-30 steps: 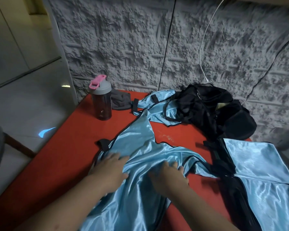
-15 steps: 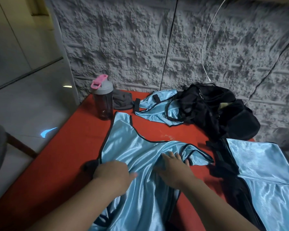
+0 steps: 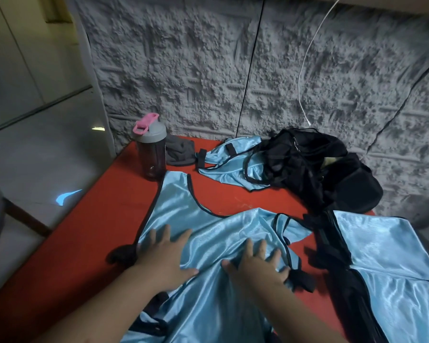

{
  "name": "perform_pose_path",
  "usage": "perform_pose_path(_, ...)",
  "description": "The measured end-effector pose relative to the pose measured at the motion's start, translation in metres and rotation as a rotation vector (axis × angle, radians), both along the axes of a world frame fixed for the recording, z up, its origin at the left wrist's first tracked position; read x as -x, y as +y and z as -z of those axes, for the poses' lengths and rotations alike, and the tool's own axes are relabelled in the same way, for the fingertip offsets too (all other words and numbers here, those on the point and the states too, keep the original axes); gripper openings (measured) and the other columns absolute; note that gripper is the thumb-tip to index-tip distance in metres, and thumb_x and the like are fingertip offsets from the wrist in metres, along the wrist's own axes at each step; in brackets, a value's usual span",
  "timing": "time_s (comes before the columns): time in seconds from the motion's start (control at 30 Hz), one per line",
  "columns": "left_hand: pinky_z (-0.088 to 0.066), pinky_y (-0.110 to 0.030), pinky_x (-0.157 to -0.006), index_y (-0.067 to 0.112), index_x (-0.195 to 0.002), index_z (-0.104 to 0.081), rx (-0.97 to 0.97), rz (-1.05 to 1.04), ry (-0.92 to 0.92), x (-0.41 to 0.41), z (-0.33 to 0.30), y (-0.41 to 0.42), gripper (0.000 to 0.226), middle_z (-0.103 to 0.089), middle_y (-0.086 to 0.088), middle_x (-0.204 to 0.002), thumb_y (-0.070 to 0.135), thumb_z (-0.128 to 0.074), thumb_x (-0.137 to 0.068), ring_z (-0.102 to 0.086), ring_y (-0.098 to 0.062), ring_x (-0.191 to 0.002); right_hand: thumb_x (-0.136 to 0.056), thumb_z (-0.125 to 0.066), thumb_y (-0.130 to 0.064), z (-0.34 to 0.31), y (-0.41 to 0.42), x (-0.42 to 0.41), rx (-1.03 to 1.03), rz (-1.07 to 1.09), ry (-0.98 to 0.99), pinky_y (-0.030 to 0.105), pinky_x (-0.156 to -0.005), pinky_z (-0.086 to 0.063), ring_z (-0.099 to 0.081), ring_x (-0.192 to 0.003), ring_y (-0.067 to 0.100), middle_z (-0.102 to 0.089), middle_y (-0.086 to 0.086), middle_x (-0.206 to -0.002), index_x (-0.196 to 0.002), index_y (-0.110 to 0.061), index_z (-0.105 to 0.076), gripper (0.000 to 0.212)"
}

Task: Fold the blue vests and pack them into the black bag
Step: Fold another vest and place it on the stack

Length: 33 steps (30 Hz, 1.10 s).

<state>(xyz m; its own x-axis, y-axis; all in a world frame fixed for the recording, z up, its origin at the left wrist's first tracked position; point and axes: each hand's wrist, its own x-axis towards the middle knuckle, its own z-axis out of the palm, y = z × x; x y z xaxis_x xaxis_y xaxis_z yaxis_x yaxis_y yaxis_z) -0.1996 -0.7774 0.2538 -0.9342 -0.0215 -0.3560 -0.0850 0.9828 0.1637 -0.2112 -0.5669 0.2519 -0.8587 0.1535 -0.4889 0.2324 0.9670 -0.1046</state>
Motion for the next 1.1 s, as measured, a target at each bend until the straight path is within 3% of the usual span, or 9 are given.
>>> perform_pose_path(0.17, -0.015, -0.070, -0.113, 0.055, -0.148, 0.019, 0.036, -0.018, -0.054, -0.009, -0.001, 0.004, 0.110, 0.028, -0.002, -0.164, 0.086, -0.054, -0.071, 0.018, -0.041, -0.151, -0.073, -0.063, -0.080, -0.005, 0.021, 0.007, 0.043, -0.094, 0.052, 0.070, -0.116, -0.016, 0.004, -0.153, 0.043, 0.005, 0.004, -0.169, -0.156, -0.032, -0.014, 0.107)
perform_pose_path(0.27, -0.016, -0.072, -0.110, 0.055, -0.145, 0.026, 0.054, -0.023, -0.101, -0.014, -0.006, 0.007, 0.121, 0.035, -0.001, -0.161, 0.087, -0.059, -0.065, 0.021, -0.041, -0.150, -0.063, -0.070, -0.080, -0.009, 0.032, 0.010, 0.057, -0.156, 0.030, 0.064, -0.112, -0.032, -0.017, -0.150, 0.038, -0.019, 0.001, -0.163, -0.149, -0.033, -0.026, 0.108)
perform_pose_path(0.37, -0.019, -0.073, -0.107, 0.057, -0.139, 0.035, 0.101, 0.046, -0.161, -0.016, -0.009, 0.010, 0.133, 0.038, 0.002, -0.160, 0.081, -0.067, -0.058, 0.025, -0.040, -0.149, -0.074, -0.064, -0.069, -0.017, 0.034, 0.009, 0.006, -0.191, 0.076, 0.040, -0.095, -0.048, -0.054, -0.126, 0.031, -0.056, 0.004, -0.135, -0.122, -0.021, -0.049, 0.070)
perform_pose_path(0.43, -0.015, -0.075, -0.108, 0.059, -0.137, 0.036, 0.063, 0.086, -0.162, -0.012, -0.014, 0.010, 0.136, 0.039, 0.006, -0.159, 0.079, -0.071, -0.055, 0.028, -0.036, -0.149, -0.084, -0.058, -0.059, -0.023, 0.030, 0.008, 0.018, -0.158, 0.177, 0.034, -0.078, -0.046, -0.064, -0.109, 0.028, -0.066, 0.005, -0.117, -0.103, -0.019, -0.052, 0.045)
perform_pose_path(0.53, -0.013, -0.073, -0.112, 0.058, -0.143, 0.030, -0.077, -0.006, -0.099, -0.001, -0.017, 0.005, 0.123, 0.032, 0.005, -0.162, 0.090, -0.058, -0.063, 0.025, -0.033, -0.151, -0.091, -0.049, -0.052, -0.020, 0.024, 0.007, 0.064, -0.109, 0.336, 0.039, -0.085, -0.045, -0.058, -0.113, 0.029, -0.061, 0.006, -0.116, -0.108, -0.017, -0.050, 0.039)
perform_pose_path(0.63, -0.014, -0.071, -0.112, 0.055, -0.146, 0.026, 0.012, -0.027, -0.108, 0.000, -0.006, 0.004, 0.118, 0.029, 0.002, -0.164, 0.092, -0.051, -0.065, 0.023, -0.036, -0.151, -0.088, -0.037, -0.063, -0.001, 0.024, 0.010, 0.066, -0.125, 0.278, 0.045, -0.108, -0.036, -0.037, -0.137, 0.034, -0.042, 0.011, -0.139, -0.135, -0.019, -0.045, 0.065)
perform_pose_path(0.73, -0.009, -0.074, -0.109, 0.059, -0.143, 0.028, 0.075, -0.015, -0.145, -0.004, 0.001, 0.005, 0.121, 0.031, 0.003, -0.163, 0.093, -0.053, -0.060, 0.028, -0.037, -0.149, -0.087, -0.042, -0.074, 0.011, 0.027, 0.010, 0.074, -0.113, 0.159, 0.054, -0.122, -0.015, -0.003, -0.154, 0.036, -0.010, 0.011, -0.166, -0.158, -0.025, -0.015, 0.091)
perform_pose_path(0.8, -0.008, -0.074, -0.110, 0.060, -0.142, 0.028, 0.065, -0.006, -0.155, -0.005, -0.001, 0.005, 0.125, 0.032, 0.004, -0.163, 0.091, -0.059, -0.058, 0.029, -0.037, -0.149, -0.089, -0.046, -0.073, 0.011, 0.029, 0.007, 0.074, -0.203, 0.146, 0.059, -0.122, -0.008, 0.010, -0.155, 0.036, 0.005, 0.006, -0.170, -0.161, -0.029, -0.003, 0.095)
perform_pose_path(1.1, -0.018, -0.072, -0.109, 0.063, -0.138, 0.030, 0.091, 0.175, -0.230, -0.019, -0.013, 0.010, 0.135, 0.041, 0.012, -0.157, 0.075, -0.075, -0.054, 0.031, -0.034, -0.148, -0.080, -0.069, -0.062, 0.004, 0.033, 0.002, 0.216, -0.505, 0.104, 0.053, -0.124, -0.005, 0.017, -0.155, 0.019, 0.010, -0.004, -0.170, -0.162, -0.029, -0.012, 0.105)
